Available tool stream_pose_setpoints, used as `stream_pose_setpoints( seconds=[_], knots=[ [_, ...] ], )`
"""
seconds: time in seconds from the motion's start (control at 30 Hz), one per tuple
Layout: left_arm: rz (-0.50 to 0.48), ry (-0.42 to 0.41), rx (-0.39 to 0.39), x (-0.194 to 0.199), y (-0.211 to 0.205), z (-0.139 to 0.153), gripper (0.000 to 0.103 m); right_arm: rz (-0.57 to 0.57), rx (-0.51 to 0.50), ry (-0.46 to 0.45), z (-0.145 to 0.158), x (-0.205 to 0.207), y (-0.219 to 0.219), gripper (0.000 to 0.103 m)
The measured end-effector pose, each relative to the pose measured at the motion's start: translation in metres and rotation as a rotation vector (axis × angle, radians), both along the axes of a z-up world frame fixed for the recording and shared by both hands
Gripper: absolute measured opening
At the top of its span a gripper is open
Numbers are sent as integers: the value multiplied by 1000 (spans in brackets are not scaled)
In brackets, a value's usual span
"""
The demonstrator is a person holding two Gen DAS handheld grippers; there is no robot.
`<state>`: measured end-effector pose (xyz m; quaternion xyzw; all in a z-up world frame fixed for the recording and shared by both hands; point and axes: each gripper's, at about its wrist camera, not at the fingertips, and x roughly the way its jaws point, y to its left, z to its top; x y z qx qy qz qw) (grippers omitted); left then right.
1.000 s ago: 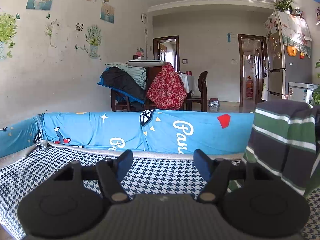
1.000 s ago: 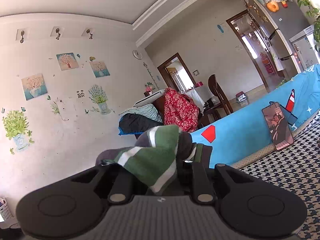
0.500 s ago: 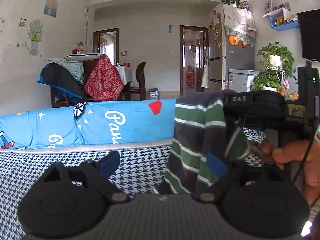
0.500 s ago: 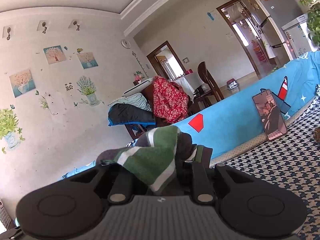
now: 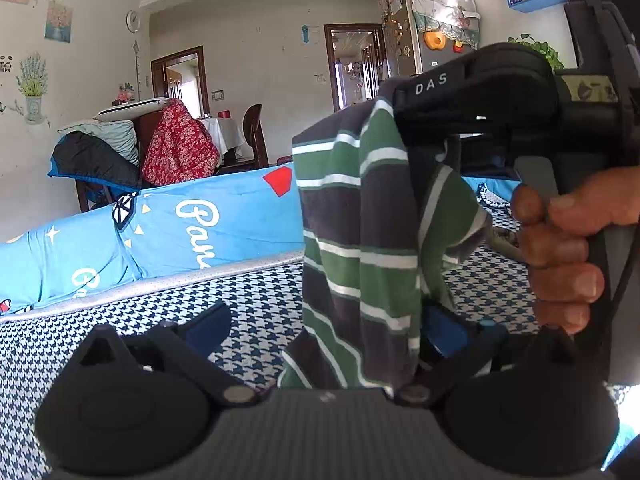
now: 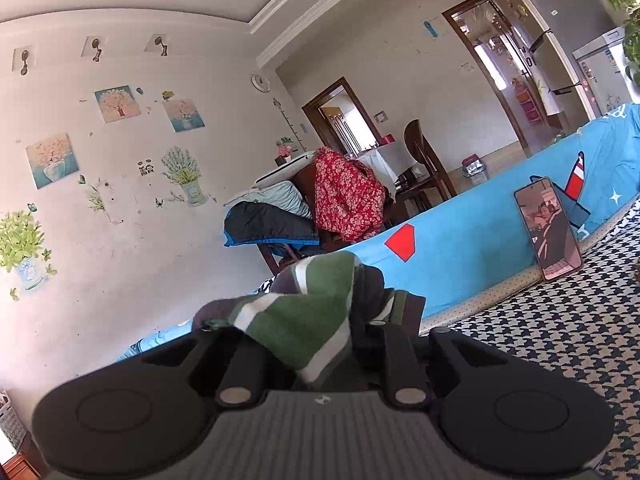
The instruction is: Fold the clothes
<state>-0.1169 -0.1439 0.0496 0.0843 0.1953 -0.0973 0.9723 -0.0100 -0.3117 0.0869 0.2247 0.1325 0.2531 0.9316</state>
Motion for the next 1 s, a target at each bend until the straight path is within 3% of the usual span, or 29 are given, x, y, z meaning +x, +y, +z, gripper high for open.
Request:
stream_pose_setpoints(
  seconds=[0.1, 0.33, 0.43, 0.7, 0.9, 1.0],
  knots=[
    [22, -2, 24, 12, 2, -5, 99, 13, 3, -6, -3, 3, -2, 18],
    [59, 7, 48, 40, 18, -8, 64, 21, 6, -5, -3, 15, 7, 18],
    [89, -17, 71, 49, 24, -9, 60, 26, 6, -5, -4, 21, 14, 18],
    [170, -43, 108, 82, 49, -11, 60, 32, 23, 9, -8, 47, 37, 18],
    [239, -40, 62, 111, 72, -14, 60, 37, 36, 26, -12, 73, 62, 18],
    [284, -22, 69, 130, 81, -25, 66, 27, 25, 47, -15, 85, 74, 19]
  ],
)
